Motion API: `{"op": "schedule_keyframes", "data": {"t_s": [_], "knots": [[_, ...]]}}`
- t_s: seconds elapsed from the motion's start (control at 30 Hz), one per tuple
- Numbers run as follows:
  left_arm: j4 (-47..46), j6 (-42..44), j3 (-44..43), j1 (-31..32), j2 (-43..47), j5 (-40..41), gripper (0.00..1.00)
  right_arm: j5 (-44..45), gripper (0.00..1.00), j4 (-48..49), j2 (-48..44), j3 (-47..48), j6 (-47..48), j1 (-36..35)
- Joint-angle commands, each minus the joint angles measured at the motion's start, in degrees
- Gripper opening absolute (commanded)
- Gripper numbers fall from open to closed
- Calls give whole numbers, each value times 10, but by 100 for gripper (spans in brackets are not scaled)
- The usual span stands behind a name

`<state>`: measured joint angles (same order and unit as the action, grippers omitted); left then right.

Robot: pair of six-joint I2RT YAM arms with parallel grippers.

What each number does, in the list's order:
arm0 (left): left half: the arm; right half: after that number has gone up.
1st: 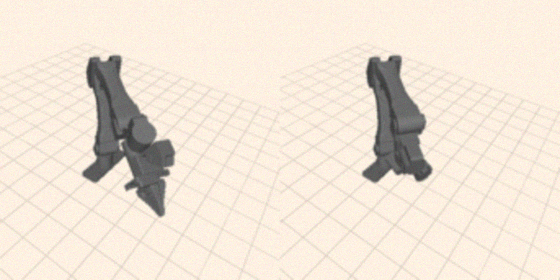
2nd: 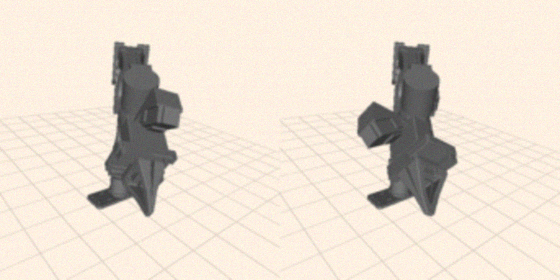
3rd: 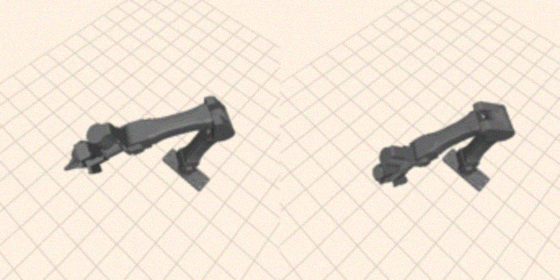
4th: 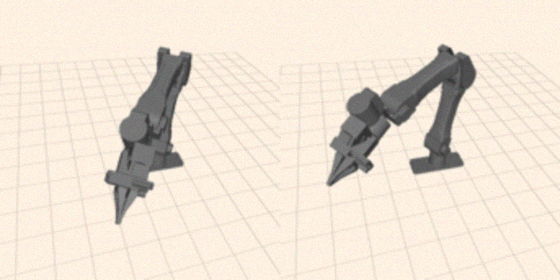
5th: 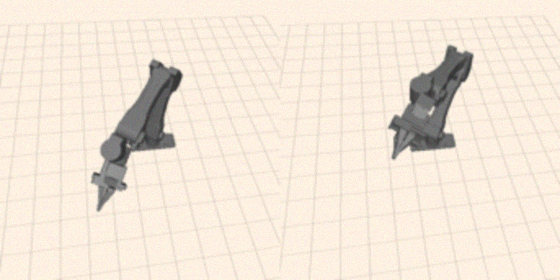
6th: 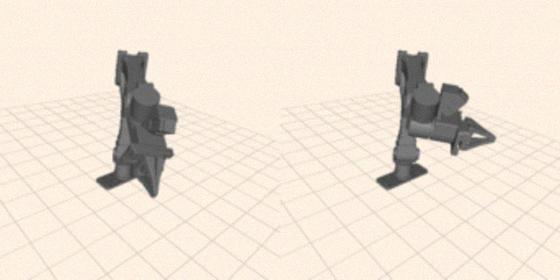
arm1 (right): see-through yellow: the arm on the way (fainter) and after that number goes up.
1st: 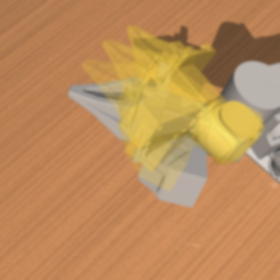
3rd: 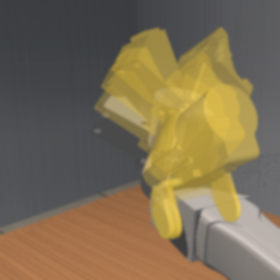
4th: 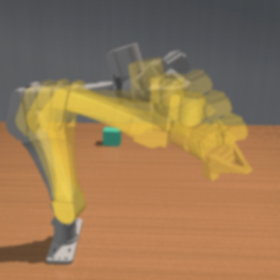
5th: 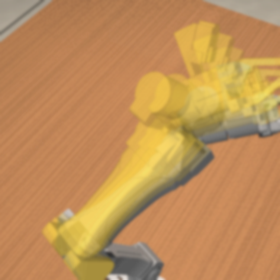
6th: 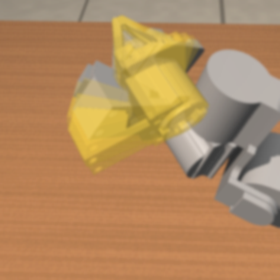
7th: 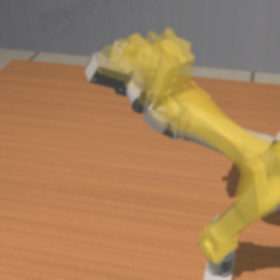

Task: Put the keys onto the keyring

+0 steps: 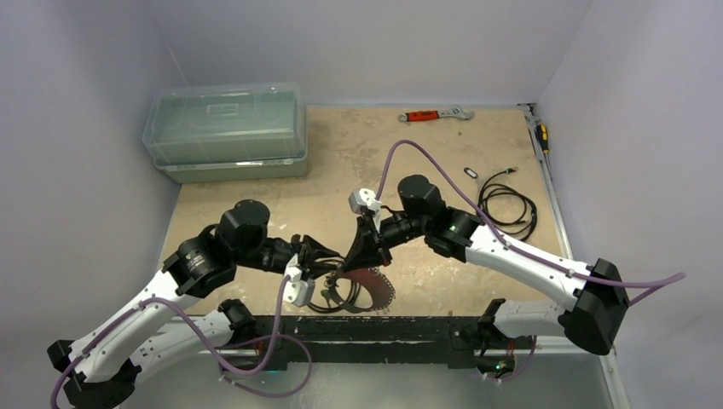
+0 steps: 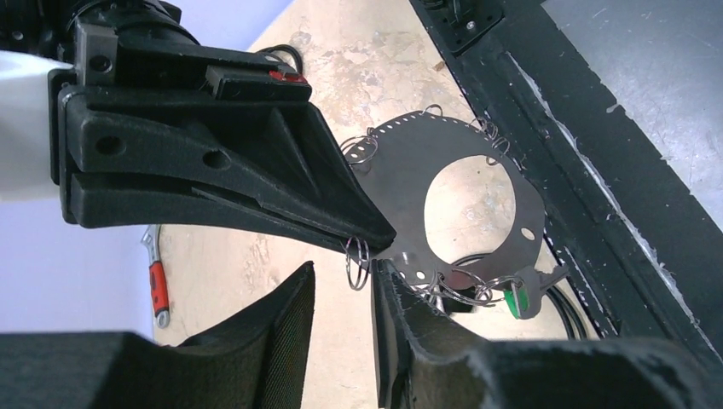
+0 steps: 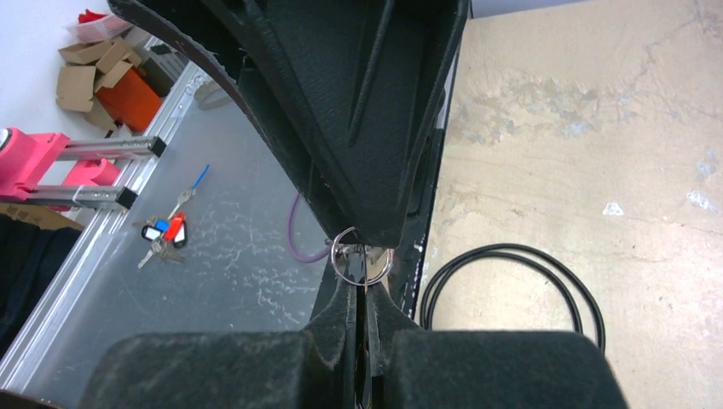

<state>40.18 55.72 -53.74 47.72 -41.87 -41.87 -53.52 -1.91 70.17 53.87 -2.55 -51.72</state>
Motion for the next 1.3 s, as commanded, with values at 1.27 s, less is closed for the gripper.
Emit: {"op": "schedule_keyframes", "data": {"t_s": [1.27], "knots": [[-30,2,45,20,-23,9,19,-36,0,-55,-3,43,55,0]]}}
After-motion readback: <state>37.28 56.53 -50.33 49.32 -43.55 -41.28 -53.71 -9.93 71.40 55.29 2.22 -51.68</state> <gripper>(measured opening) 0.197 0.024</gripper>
